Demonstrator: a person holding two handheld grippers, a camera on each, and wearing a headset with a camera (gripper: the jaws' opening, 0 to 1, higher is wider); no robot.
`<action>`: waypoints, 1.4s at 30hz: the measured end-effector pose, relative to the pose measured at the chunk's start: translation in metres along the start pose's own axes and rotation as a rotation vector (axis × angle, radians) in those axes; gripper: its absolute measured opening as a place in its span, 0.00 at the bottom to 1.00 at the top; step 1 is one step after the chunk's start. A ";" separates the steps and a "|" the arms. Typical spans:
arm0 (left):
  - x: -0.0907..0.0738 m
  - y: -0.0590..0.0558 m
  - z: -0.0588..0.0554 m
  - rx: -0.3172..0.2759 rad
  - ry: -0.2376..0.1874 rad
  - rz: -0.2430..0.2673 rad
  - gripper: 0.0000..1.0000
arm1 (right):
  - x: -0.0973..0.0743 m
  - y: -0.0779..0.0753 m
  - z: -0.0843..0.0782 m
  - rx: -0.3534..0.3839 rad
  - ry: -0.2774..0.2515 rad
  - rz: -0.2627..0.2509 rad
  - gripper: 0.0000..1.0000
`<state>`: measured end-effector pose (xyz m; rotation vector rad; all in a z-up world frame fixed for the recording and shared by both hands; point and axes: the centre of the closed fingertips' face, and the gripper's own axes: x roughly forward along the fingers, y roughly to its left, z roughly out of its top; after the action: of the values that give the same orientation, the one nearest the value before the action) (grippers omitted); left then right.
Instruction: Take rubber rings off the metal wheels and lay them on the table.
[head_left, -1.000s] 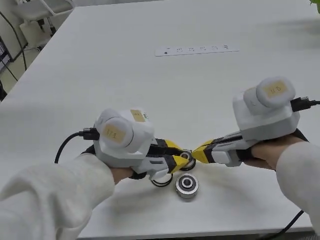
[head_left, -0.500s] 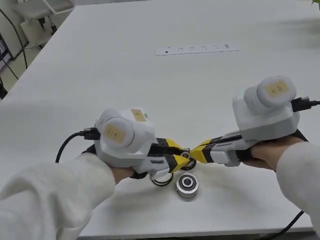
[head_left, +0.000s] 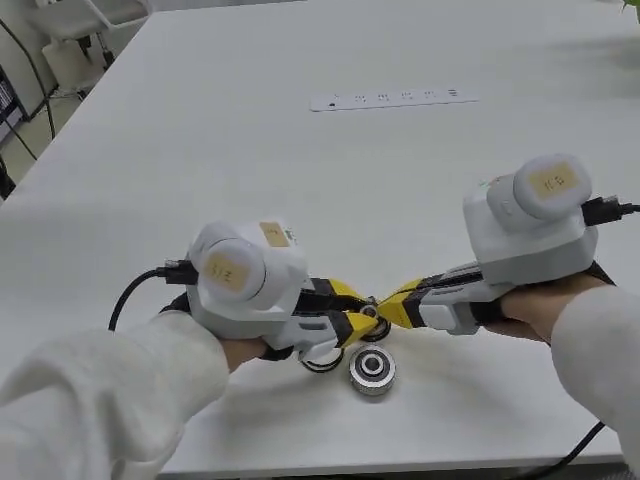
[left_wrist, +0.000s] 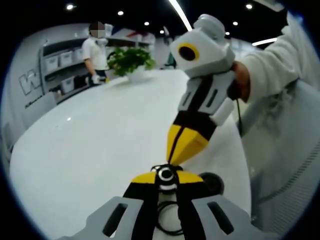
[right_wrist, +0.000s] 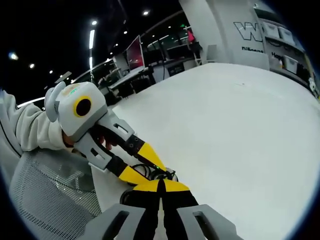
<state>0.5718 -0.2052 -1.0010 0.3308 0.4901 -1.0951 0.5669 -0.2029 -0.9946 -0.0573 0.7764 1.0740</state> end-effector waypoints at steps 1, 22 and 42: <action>0.000 0.000 0.000 -0.002 -0.003 0.000 0.13 | 0.000 0.000 0.000 0.004 -0.002 -0.002 0.00; 0.000 -0.001 0.000 0.006 -0.010 -0.007 0.13 | -0.002 0.002 0.002 0.011 -0.007 0.004 0.00; 0.001 0.001 0.001 0.035 0.022 -0.040 0.14 | 0.002 -0.001 0.015 -0.012 -0.001 0.013 0.00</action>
<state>0.5729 -0.2064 -1.0008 0.3659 0.4992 -1.1407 0.5764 -0.1957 -0.9855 -0.0618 0.7706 1.0906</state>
